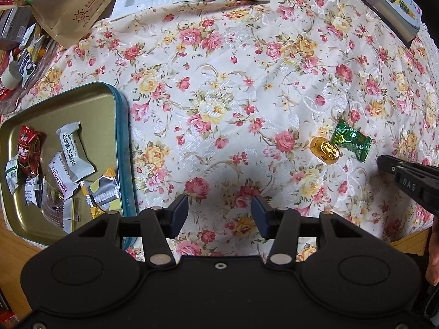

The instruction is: Organize snacks

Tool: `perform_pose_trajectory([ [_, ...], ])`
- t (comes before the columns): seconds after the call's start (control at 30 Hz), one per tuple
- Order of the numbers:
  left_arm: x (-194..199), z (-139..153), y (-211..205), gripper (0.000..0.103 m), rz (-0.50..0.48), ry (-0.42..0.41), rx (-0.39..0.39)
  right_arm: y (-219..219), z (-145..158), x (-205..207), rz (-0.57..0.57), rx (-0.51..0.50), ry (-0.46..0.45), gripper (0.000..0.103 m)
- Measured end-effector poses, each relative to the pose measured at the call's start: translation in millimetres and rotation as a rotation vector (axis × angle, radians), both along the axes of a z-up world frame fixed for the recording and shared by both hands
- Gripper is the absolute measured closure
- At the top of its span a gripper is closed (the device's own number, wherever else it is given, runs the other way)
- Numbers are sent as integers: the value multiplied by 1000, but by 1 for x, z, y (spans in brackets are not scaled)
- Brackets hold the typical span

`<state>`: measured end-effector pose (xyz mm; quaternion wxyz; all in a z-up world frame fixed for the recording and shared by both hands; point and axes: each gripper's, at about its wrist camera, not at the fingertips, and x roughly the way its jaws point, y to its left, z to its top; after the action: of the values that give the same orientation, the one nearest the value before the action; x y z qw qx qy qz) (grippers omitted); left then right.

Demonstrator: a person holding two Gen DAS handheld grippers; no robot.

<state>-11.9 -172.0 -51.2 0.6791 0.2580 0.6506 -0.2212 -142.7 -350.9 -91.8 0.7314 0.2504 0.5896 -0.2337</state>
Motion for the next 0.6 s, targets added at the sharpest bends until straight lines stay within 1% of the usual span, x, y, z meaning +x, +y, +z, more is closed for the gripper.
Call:
perform_pose_trajectory([
  [0.07, 0, 1, 0, 47, 0, -2, -1, -3, 2, -4, -1, -36, 11, 103],
  [0.1, 0, 1, -1, 47, -1, -3, -2, -3, 2, -5, -2, -59, 22, 99],
  [0.13, 0, 2, -1, 47, -2, -3, -4, -2, 5, -6, 1, -93, 30, 86],
  [0.17, 0, 2, -1, 47, -4, -2, -7, 1, 8, -5, 10, -126, 17, 83],
  [0.23, -1, 3, -2, 47, -9, 0, -12, 9, 20, -4, 81, -144, -61, 77],
  [0.27, -2, 4, -2, 47, -11, 0, -12, 13, 26, -2, 123, -129, -101, 71],
  [0.3, -2, 4, -2, 47, -14, 0, -12, 18, 30, 0, 157, -113, -139, 68],
  [0.37, -2, 4, -1, 47, -14, 2, -12, 26, 34, 4, 212, -102, -195, 66],
  [0.4, -2, 4, 0, 47, -13, 3, -12, 31, 34, 7, 244, -107, -202, 66],
  [0.5, -1, 5, 3, 47, -6, 7, -18, 47, 26, 19, 338, -157, -181, 66],
  [0.6, 1, 9, 6, 47, 1, 13, -34, 50, 18, 20, 381, -160, -161, 65],
])
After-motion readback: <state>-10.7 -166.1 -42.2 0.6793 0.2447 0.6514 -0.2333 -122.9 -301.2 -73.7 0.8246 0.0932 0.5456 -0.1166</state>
